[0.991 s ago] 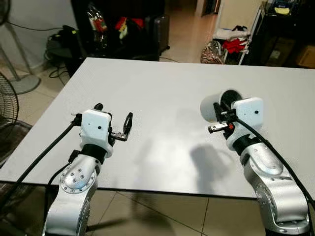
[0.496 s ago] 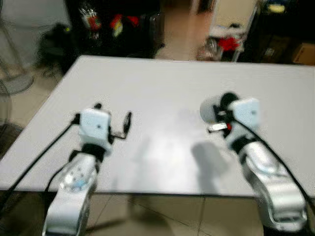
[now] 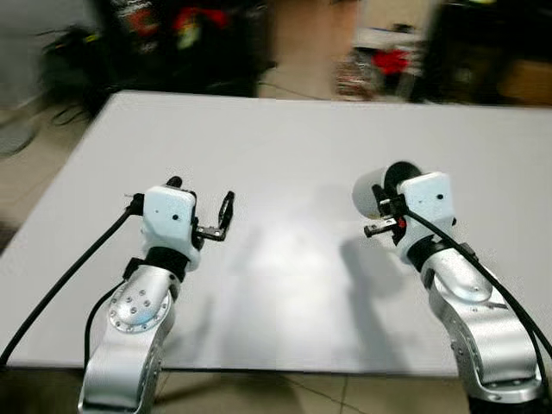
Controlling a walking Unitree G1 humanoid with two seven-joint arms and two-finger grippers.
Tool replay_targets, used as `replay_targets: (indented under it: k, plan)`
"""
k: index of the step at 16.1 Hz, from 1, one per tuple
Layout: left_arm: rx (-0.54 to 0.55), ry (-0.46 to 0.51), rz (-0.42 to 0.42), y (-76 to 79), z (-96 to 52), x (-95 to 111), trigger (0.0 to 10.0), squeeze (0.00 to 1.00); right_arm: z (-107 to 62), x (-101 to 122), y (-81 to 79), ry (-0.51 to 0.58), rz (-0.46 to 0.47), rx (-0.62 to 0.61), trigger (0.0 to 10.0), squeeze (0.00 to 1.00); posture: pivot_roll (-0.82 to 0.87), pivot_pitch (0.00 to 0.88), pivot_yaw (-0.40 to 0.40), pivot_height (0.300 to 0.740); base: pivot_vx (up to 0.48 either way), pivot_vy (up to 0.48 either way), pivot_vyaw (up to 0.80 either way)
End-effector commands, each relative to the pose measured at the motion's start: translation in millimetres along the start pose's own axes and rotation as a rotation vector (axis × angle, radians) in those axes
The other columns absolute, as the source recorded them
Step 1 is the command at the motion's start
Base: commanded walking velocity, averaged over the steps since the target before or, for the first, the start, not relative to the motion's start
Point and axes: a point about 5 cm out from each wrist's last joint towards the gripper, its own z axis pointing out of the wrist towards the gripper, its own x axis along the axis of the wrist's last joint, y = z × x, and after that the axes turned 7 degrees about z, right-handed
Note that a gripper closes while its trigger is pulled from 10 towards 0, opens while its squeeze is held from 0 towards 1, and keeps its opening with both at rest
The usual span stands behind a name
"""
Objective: Setting the table
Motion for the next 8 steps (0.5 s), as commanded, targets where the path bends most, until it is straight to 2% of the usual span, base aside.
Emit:
replay_targets:
  k: [1, 6, 8]
  plan:
    - [0.005, 0.002, 0.0, -1.7, -2.3, 2, 10.0, 0.0, 0.0, 4, -0.5, 0.023, 0.044, -0.006, 10.0, 0.0, -0.05, 0.023, -0.015, 0.74, 0.0, 0.0, 0.72]
    - [-0.017, 0.013, 0.012, -0.8, -3.7, 3, 10.0, 0.0, 4.6, 8, 0.7, -0.002, -0.052, 0.044, 10.0, 0.0, -0.05, 0.03, -0.012, 0.74, 0.0, 0.0, 0.0]
    - [-0.053, 0.022, 0.014, -1.6, -1.2, 4, 10.0, 0.0, 14.4, 11, 0.0, -0.029, -0.118, 0.116, 10.0, 0.0, -0.05, 0.029, 0.003, 0.74, 0.0, 0.0, 0.0]
